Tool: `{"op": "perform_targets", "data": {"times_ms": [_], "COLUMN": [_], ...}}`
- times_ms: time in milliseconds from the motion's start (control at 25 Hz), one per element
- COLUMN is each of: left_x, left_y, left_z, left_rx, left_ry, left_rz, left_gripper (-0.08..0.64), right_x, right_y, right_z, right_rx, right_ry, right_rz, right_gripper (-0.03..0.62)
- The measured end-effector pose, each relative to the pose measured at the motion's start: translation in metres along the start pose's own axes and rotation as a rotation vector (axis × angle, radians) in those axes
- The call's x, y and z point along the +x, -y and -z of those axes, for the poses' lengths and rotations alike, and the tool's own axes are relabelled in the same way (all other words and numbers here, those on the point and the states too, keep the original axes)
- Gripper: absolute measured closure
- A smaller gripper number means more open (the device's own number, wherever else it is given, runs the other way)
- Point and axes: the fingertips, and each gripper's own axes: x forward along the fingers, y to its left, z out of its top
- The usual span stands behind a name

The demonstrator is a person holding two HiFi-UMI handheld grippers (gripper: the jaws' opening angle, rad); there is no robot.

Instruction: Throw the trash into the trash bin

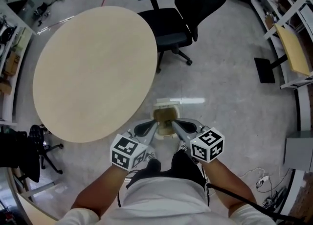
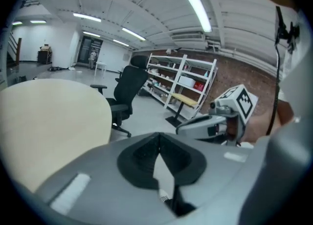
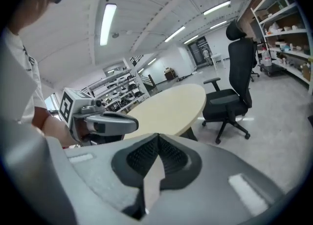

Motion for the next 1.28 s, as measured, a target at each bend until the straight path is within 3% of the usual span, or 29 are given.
{"op": "perform_targets", "data": {"times_ms": [240,320,800,1280], "left_x": [-0.048,-0.061,-0.118,-0.114], "left_y": [0.016,0.019,0.044,0.061], "left_z": [-0.057,-0.069,-0.094,-0.088], "left_rx": [0.105,0.107,0.18,0.184], "left_ry": [0.144,0.185,0.29,0.303], "left_rz": [0.006,0.001,0.068,0.075], "left_gripper": [0.552,0.552,0.552,0.552], "right_x": [-0.046,-0.055,-0.093,-0.117], "right_y": [-0.045,-0.057,-0.107,-0.104], "right_z": [-0.075,-0.087,-0.1,-0.093], "right_rx": [-0.078,-0.1,-0.191,-0.193], "right_ry": [0.177,0.212,0.333,0.353], "right_rz": [0.063,0.083,0.173,0.204], "right_gripper": [0.589,0.589,0.589,0.589]}}
